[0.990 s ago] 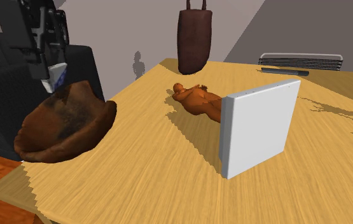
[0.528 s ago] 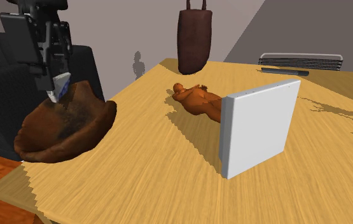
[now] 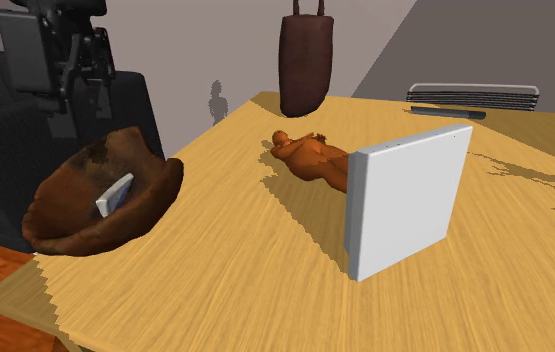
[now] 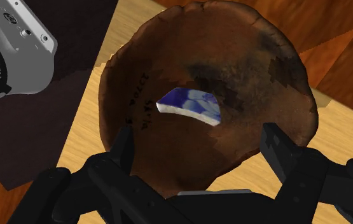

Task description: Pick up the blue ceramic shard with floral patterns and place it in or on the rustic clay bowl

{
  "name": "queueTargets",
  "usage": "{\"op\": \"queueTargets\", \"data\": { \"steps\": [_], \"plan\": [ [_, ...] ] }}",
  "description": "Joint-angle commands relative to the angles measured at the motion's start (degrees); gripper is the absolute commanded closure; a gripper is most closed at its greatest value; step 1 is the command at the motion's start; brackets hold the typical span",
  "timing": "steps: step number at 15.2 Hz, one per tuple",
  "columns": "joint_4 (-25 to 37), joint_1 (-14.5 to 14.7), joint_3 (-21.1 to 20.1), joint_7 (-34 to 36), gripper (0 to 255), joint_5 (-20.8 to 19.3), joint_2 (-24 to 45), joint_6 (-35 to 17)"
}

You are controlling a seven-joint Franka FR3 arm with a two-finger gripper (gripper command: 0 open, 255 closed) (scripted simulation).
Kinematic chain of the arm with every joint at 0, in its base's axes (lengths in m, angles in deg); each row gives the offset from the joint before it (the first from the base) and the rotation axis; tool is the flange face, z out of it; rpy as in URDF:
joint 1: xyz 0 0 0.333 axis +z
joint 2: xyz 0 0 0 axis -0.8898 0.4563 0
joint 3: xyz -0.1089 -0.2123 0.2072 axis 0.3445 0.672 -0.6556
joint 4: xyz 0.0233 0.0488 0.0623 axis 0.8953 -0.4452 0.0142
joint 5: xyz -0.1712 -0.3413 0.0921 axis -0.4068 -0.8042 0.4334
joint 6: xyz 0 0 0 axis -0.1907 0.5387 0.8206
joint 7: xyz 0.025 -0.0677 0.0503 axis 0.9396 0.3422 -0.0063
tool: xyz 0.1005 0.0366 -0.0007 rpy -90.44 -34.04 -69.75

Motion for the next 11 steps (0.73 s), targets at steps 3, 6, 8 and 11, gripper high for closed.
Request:
{"op": "queueTargets", "data": {
  "steps": [3,6,8,11],
  "plan": [
    [3.72,-0.50,1.19,0.32,0,-1.12,0.21,3.56],
    [7.26,-0.98,2.11,0.66,0,-2.08,0.71,6.65],
    [7.26,-0.98,2.11,0.66,0,-2.08,0.71,6.65],
    [7.26,-0.98,2.11,0.66,0,-2.08,0.71,6.65]
  ]
}}
